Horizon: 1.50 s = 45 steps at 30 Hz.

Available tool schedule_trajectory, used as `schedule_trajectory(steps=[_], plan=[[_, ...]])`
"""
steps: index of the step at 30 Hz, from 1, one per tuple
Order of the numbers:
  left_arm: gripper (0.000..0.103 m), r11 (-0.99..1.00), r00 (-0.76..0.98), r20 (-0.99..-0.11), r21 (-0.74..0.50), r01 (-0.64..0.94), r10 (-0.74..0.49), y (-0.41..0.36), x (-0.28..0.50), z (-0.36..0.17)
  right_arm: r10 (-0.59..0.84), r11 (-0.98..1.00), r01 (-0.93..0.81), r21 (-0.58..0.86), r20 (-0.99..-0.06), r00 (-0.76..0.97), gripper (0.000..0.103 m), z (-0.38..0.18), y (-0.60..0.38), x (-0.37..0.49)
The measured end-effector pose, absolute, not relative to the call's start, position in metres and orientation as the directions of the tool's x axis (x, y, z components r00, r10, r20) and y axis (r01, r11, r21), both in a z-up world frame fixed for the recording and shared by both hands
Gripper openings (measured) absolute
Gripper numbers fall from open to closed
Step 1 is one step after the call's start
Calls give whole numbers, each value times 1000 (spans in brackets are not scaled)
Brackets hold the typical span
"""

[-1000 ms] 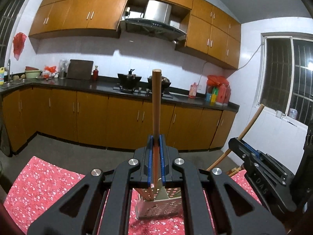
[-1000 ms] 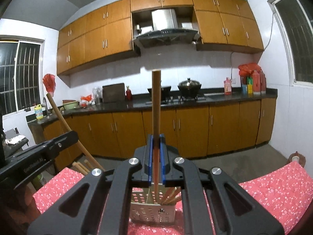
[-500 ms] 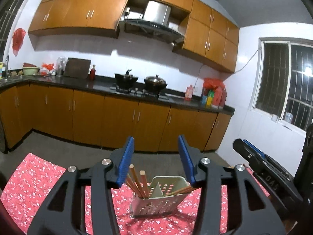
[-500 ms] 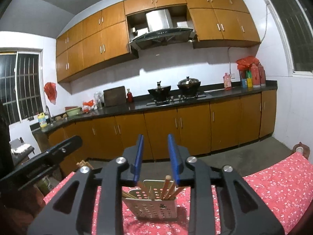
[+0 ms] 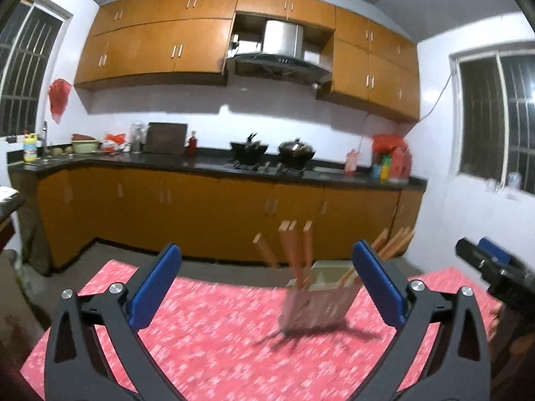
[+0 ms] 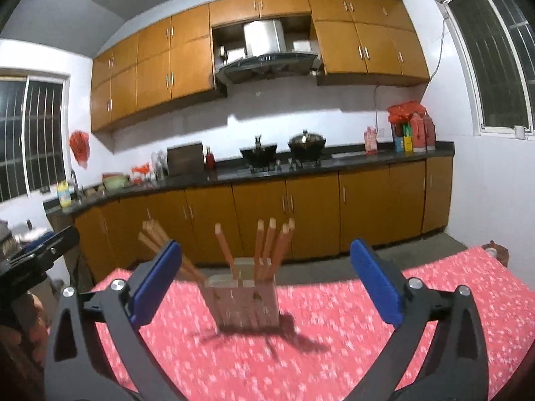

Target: Organize utensils

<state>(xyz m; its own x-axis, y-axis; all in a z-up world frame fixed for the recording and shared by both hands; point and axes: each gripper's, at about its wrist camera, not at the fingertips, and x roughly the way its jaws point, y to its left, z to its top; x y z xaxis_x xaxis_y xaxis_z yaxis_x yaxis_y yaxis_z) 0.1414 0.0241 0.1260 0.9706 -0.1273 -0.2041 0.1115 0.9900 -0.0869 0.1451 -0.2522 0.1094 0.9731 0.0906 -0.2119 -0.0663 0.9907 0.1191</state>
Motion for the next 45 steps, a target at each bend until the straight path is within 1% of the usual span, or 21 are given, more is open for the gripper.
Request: schedule_trajectory(steps=[4,7,10,13,18,24,32,45], plan=[[101,996,964,-252,-58,67,-79,28,121,99,94,991,-62,121,-275,957,99,90,-247,133],[101,999,960,-276,-37,35,-44,30,105,81,85,993,-56,105,-299,950,99,73,-239,118],[101,1000,958,-288,-6,9,-10,31,92,67,55,998,-39,56,-310,949,99,55,-230,101],[101,1000,955,-296,14,9,-4,29,81,57,43,999,-31,40,-329,943,99,41,-227,89],[101,1000,948,-317,31,6,4,28,66,42,46,998,-28,56,-360,932,99,22,-225,73],[101,999,942,-336,37,12,1,25,58,32,29,1000,-24,19,-363,931,99,10,-221,58],[101,998,941,-338,54,21,-2,20,50,23,26,1000,-18,25,-398,917,99,-3,-219,54],[101,998,941,-339,51,23,-4,19,47,13,5,1000,4,19,-402,916,99,-5,-223,55]])
